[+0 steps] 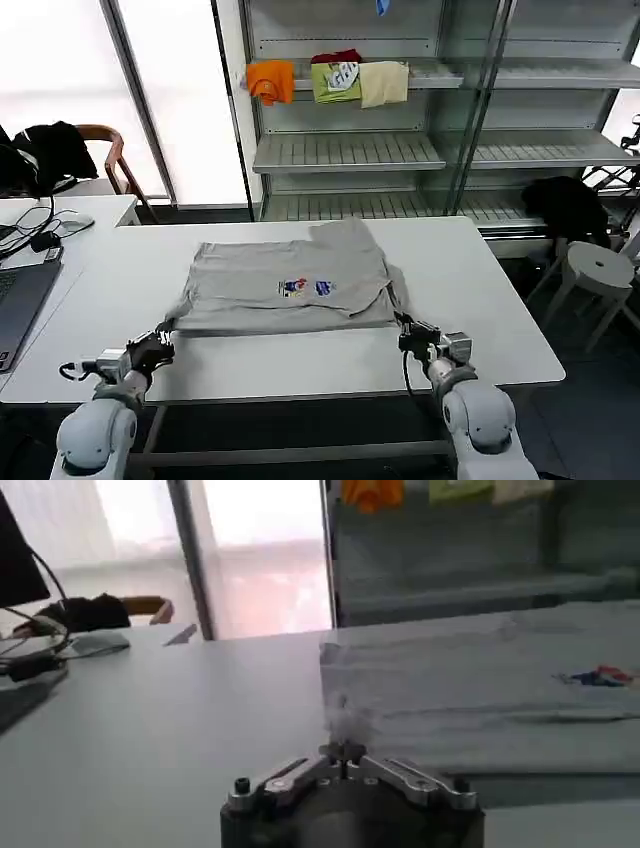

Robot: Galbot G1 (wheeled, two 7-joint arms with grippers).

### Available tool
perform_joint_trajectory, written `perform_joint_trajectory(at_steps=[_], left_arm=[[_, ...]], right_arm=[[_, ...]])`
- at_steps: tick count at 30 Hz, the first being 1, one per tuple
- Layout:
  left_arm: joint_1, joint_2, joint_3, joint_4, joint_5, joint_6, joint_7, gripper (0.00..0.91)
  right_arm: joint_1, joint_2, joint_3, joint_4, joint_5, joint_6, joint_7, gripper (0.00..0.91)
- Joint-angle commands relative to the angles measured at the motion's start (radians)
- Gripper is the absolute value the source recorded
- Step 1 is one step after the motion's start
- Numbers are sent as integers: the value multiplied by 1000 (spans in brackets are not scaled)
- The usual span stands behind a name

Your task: Fold and organize the clothes.

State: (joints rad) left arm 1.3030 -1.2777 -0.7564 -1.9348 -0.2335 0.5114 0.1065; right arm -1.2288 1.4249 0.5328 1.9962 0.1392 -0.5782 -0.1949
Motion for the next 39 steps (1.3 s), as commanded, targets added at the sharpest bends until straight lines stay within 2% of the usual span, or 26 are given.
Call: perform_joint_trajectory(at_steps=[1, 9, 10, 11, 12, 13, 21, 25, 26, 28, 31, 35, 37, 39], left_arm=[[293, -28, -91, -253, -132, 20, -18, 0], [336, -57, -89, -274, -163, 23, -58, 0], [332, -56, -88, -271, -164, 24, -62, 10], [328, -56, -87, -256, -161, 25, -68, 91], [323, -56, -86, -245, -161, 23, -74, 514], [319, -56, -86, -241, -161, 20, -74, 907], [260, -73, -129, -269, -98, -63, -101, 907], [135, -63, -125, -275, -77, -78, -43, 907], [97, -57, -109, -268, -78, -75, -29, 907], [-72, -47, -67, -221, -80, -35, -14, 907], [-228, -35, -9, -89, -80, 62, 12, 907], [-405, -9, 92, 101, -79, 66, 8, 907], [-467, -6, 122, 193, -46, 66, 12, 907], [-510, -4, 146, 275, -8, 66, 17, 907]], right_arm=[[-209, -26, 30, 184, 28, -1, -4, 0], [-273, -46, 2, 214, -11, -2, -15, 0], [-272, -47, -1, 211, -20, -2, -14, 0], [-272, -46, -6, 208, -33, -2, -13, 20], [-271, -43, -9, 204, -46, -2, -13, 675], [-269, -38, -12, 199, -64, 0, -8, 907], [-221, 17, 18, 267, -117, 50, 83, 907], [-59, 35, 14, 269, -140, 17, 64, 907], [1, 34, 6, 255, -136, -1, 38, 907], [112, 31, -32, 171, -138, -1, 32, 907], [358, 39, -100, -36, -131, -4, 49, 907], [562, 97, -146, -363, -136, -3, 45, 907], [653, 137, -133, -542, -161, -2, 45, 907], [735, 171, -109, -653, -191, 1, 38, 907]])
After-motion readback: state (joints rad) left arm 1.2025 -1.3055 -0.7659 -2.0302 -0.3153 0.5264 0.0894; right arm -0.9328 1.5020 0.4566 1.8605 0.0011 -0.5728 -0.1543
